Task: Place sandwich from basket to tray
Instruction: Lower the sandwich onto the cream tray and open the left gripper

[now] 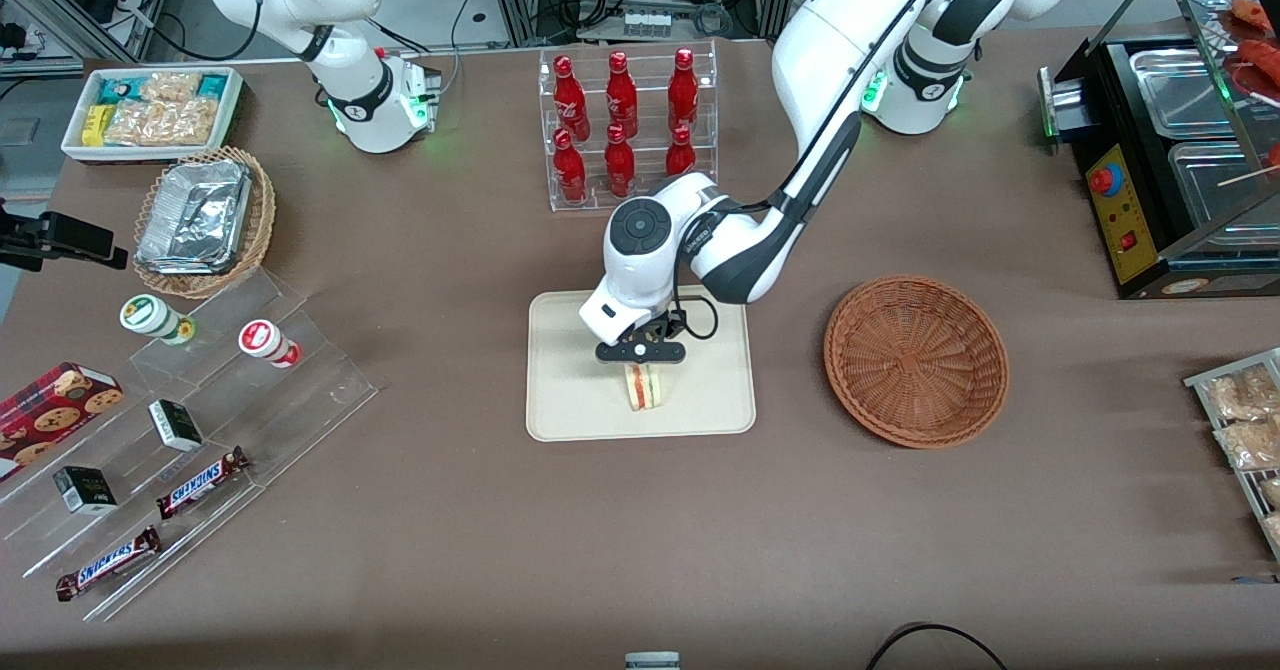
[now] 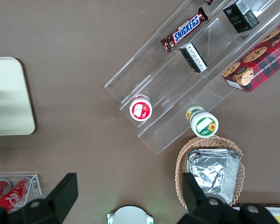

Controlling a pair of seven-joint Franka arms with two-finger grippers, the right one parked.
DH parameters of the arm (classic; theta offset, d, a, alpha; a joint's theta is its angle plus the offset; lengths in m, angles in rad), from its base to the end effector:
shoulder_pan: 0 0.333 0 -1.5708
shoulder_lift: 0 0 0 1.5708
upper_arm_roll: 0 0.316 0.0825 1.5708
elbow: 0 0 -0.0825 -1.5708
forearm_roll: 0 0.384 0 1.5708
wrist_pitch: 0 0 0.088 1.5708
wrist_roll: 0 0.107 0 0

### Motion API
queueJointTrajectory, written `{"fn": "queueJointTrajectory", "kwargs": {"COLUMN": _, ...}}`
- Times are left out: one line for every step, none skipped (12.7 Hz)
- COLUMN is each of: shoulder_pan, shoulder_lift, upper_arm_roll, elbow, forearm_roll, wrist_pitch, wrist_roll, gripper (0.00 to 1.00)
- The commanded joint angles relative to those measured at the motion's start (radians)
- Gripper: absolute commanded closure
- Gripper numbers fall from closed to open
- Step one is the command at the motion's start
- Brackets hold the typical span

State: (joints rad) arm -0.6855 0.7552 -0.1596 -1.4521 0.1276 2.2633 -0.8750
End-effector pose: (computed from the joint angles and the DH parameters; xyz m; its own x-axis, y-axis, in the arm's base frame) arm 0.5025 -0.5283 0.2477 0.9993 -0.0010 0.0382 -0.0031 -0.9985 0.0549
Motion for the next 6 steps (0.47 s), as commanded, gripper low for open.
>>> {"fn": "queueJointTrajectory", "kwargs": {"shoulder_pan": -0.008, "shoulder_lift": -0.048, "upper_arm_roll": 0.014, "elbow": 0.021, "forearm_roll": 0.01, "wrist_pitch": -0.013, "wrist_roll": -0.013, "gripper": 0.0}}
{"fn": "queueJointTrajectory", "kwargs": {"shoulder_pan": -0.005, "shoulder_lift": -0.097, "upper_arm_roll": 0.018, "elbow": 0.012, "forearm_roll": 0.004, "wrist_pitch": -0.039, "wrist_roll": -0.016, "gripper": 0.0}}
{"fn": "queueJointTrajectory", "kwargs": {"shoulder_pan": -0.003, "shoulder_lift": -0.149, "upper_arm_roll": 0.02, "elbow": 0.009, "forearm_roll": 0.001, "wrist_pitch": -0.107, "wrist_roll": -0.019, "gripper": 0.0}}
{"fn": "queueJointTrajectory", "kwargs": {"shoulder_pan": 0.019, "shoulder_lift": -0.204, "upper_arm_roll": 0.023, "elbow": 0.009, "forearm_roll": 0.001, "wrist_pitch": -0.199, "wrist_roll": -0.041, "gripper": 0.0}}
{"fn": "queueJointTrajectory", "kwargs": {"shoulder_pan": 0.052, "shoulder_lift": -0.258, "upper_arm_roll": 0.022, "elbow": 0.007, "forearm_roll": -0.002, "wrist_pitch": -0.255, "wrist_roll": -0.065, "gripper": 0.0}}
{"fn": "queueJointTrajectory", "kwargs": {"shoulder_pan": 0.067, "shoulder_lift": -0.304, "upper_arm_roll": 0.022, "elbow": -0.002, "forearm_roll": -0.006, "wrist_pitch": -0.29, "wrist_roll": -0.064, "gripper": 0.0}}
